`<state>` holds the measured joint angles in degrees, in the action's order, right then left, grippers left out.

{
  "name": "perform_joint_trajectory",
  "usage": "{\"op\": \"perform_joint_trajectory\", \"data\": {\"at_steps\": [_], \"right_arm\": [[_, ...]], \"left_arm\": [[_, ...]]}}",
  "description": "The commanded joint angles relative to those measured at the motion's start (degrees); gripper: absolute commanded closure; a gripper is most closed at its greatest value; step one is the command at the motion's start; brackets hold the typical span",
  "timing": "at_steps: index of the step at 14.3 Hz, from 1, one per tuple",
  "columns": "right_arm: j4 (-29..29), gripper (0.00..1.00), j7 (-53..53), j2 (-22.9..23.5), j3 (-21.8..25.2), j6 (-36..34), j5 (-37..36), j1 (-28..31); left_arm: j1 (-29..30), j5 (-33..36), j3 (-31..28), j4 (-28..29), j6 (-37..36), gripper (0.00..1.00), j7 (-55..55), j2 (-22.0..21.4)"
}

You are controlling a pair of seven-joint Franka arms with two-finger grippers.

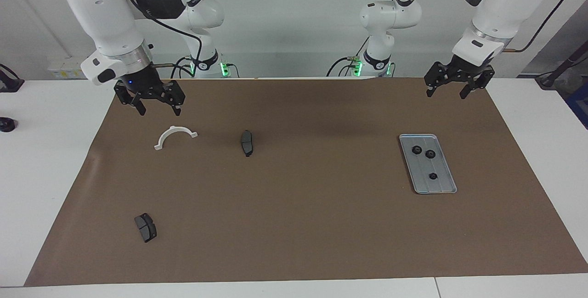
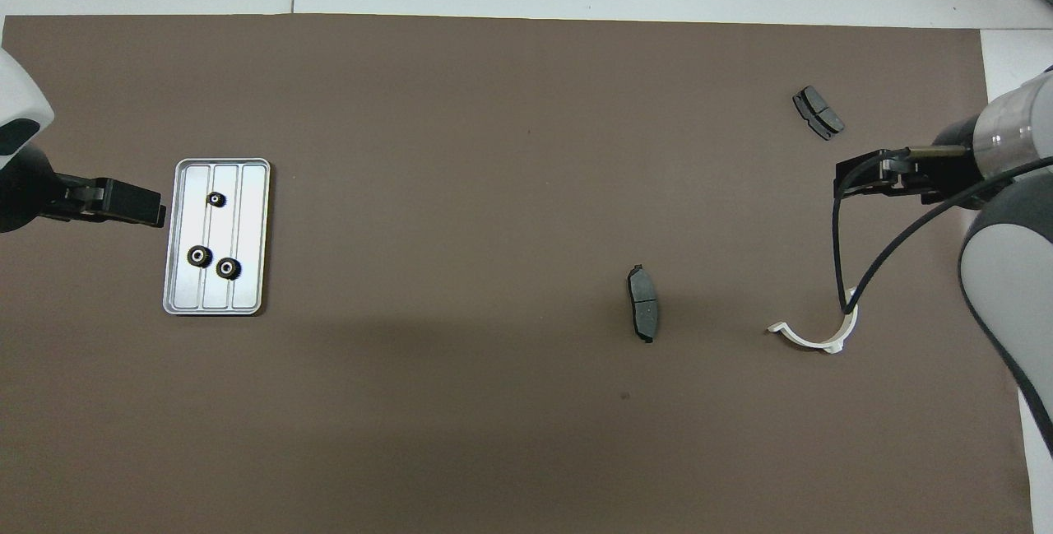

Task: Place bearing gear from tray to pile
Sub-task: 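Move the left gripper over the metal tray of black gears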

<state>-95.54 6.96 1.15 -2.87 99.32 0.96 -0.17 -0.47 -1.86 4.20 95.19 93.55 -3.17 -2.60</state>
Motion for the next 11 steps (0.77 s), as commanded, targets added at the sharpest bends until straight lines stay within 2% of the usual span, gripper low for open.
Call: {"op": "perform_joint_trajectory", "data": {"at_steps": [1,6,11], "right_arm": [[-1.49,0.0,0.51,-1.41,-0.29,0.44,0.62,0.34],[-1.49,0.0,0.51,-1.41,-0.29,0.44,0.62,0.34],[-1.49,0.0,0.6,-1.41,-0.2,0.44,0.62,0.34]], "left_arm": [[0.47,-0.51,0.1,-0.45,0.4,0.0,-1.05,0.05],[0.3,-0.51,0.1,0.6,0.66,0.0,-1.05,-0.21],[0.73,-0.51,0.02,2.63,5.84,0.0,-0.78,0.48]]}}
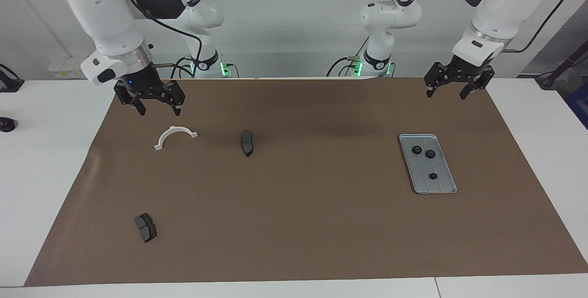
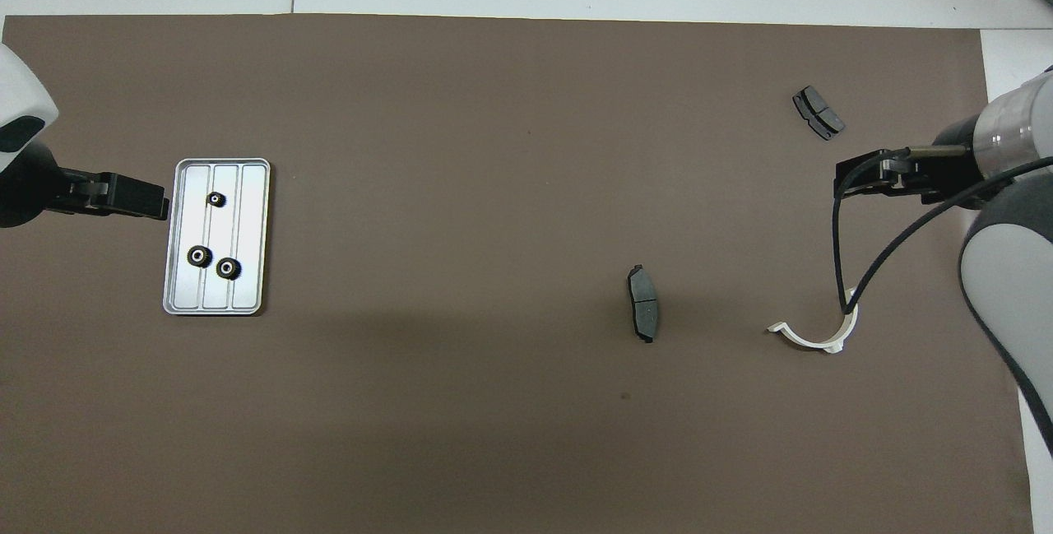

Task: Place bearing gear from tray to pile
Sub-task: 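Move the left gripper over the metal tray of black gears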

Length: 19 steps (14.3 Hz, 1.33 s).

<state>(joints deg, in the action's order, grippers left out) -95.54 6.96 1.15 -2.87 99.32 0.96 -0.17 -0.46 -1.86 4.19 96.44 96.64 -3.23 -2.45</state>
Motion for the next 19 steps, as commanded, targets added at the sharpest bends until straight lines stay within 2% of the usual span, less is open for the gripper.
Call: {"op": "perform_joint_trajectory", "data": {"at_steps": [1,6,11,15,19], "right_arm": [[-1.49,0.0,0.6,-1.41,-0.2,0.44,0.62,0.34],[-1.49,0.0,0.51,-1.41,-0.29,0.44,0.62,0.34],[-1.49,0.0,0.51,-1.41,-0.2,0.44,0.62,0.34],[-1.49,0.0,0.6,-1.41,-0.29,0.44,0.62,0.34],[-1.49,0.0,0.51,-1.41,-0.29,0.44,0.62,0.34]], "left_arm": [[1.51,-0.42,0.03,1.39,3.98,0.0,-0.73,1.12],[5.12,-0.42,0.03,5.59,16.44,0.0,-0.73,6.83],[5.56,-0.42,-0.06,18.15,35.86,0.0,-0.55,8.25],[6.26,-0.42,-0.06,19.14,43.97,0.0,-0.73,15.61],[5.56,-0.07,-0.15,18.79,47.4,0.0,-0.99,20.28]]}}
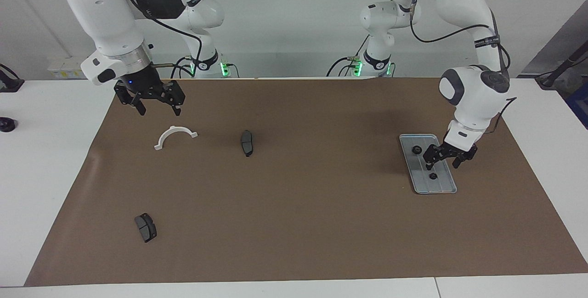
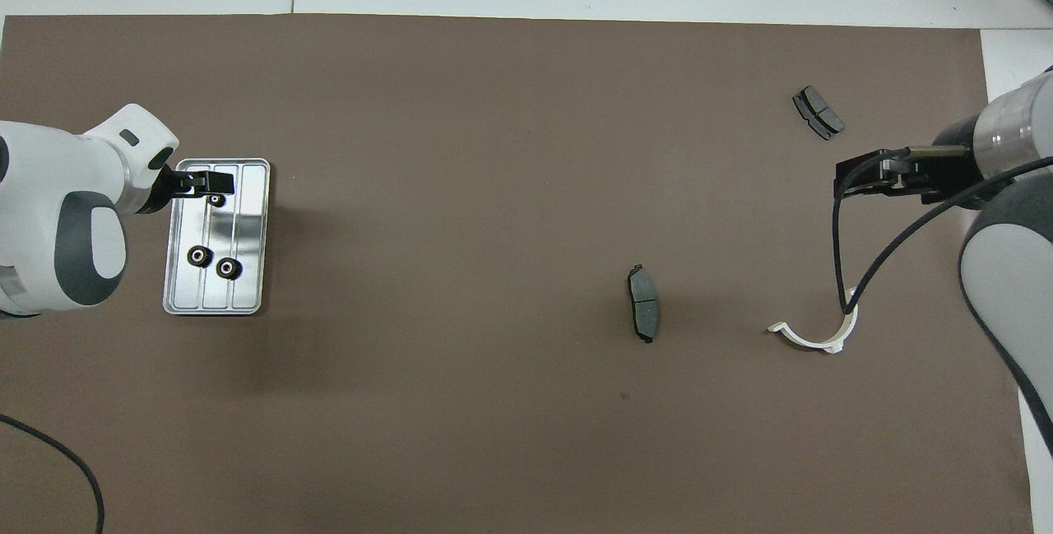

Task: Place bearing gear from tray to pile

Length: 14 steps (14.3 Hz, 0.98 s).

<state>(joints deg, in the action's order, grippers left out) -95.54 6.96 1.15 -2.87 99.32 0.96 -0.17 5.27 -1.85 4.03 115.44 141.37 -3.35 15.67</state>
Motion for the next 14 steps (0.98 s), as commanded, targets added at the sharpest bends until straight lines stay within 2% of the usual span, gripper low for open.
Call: {"op": "perform_joint_trajectory", "data": {"at_steps": [1,3,4,7,12,14], "right_arm": [[-1.58,0.0,0.51,-1.41,-0.29,0.44,0.62,0.34],[-1.49,0.0,0.6,-1.41,-0.2,0.44,0.62,0.34],[-1.49,0.0,0.51,-1.41,-0.29,0.44,0.62,0.34],[-1.49,0.0,0.6,-1.41,-0.29,0.44,0.62,0.34],[-1.49,0.0,0.51,-1.41,-0.29,0.44,0.62,0.34],[-1.49,0.0,0.6,-1.41,-0.29,0.44,0.62,0.34]], "left_arm": [[-0.26,0.18,0.01,-0.22,3.38,0.07,-0.87,2.95],[-0.26,0.18,0.01,0.31,2.95,0.37,-0.95,2.87],[-0.35,0.18,0.01,0.83,3.03,0.45,-0.87,2.78],[-0.35,0.18,0.01,1.37,3.03,0.55,-0.95,2.7],[-0.26,0.18,0.01,2.33,3.47,0.55,-0.95,2.52],[-0.26,0.18,0.01,2.25,3.47,0.68,-1.04,2.61]]}}
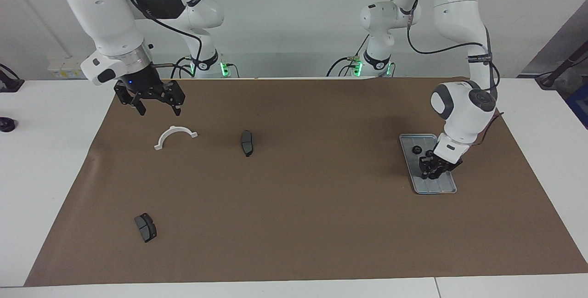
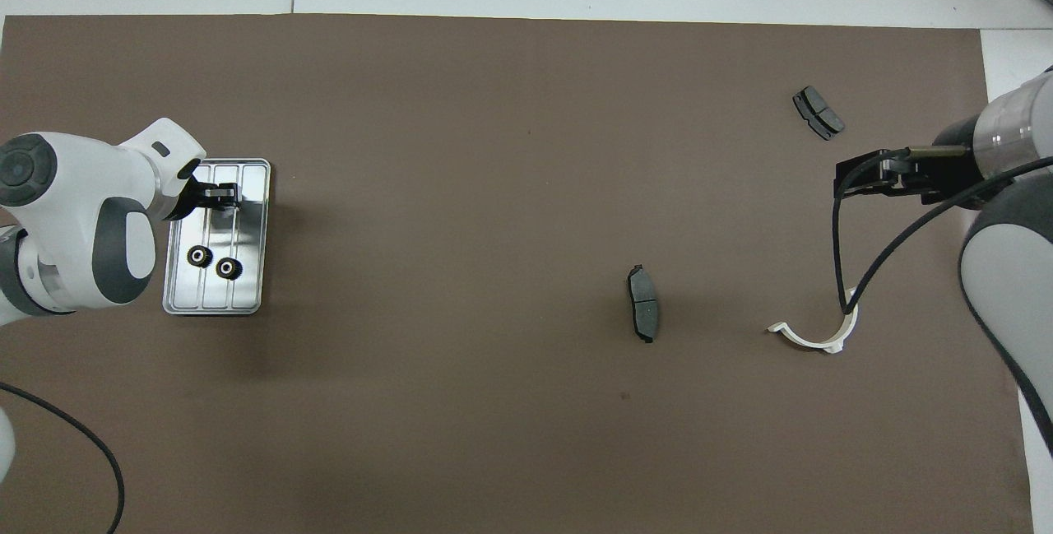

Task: Place bearing gear from tray to pile

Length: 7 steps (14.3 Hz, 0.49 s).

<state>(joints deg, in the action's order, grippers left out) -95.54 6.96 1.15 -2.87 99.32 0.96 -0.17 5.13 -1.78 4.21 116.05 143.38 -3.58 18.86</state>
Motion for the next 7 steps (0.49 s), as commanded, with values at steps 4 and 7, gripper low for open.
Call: {"op": "perform_joint_trajectory", "data": {"at_steps": [4,7], "right_arm": [[-1.49,0.0,0.6,-1.41,-0.29,0.44,0.62,0.34],[-1.49,0.0,0.51,-1.41,-0.29,0.44,0.62,0.34]], "left_arm": [[-0.11,0.11,-0.17,-0.02,-1.42,1.0,-1.08,-0.49],[-0.11,0.02,-0.08,-6.16,-12.11,1.0,-0.47,-2.42]]}}
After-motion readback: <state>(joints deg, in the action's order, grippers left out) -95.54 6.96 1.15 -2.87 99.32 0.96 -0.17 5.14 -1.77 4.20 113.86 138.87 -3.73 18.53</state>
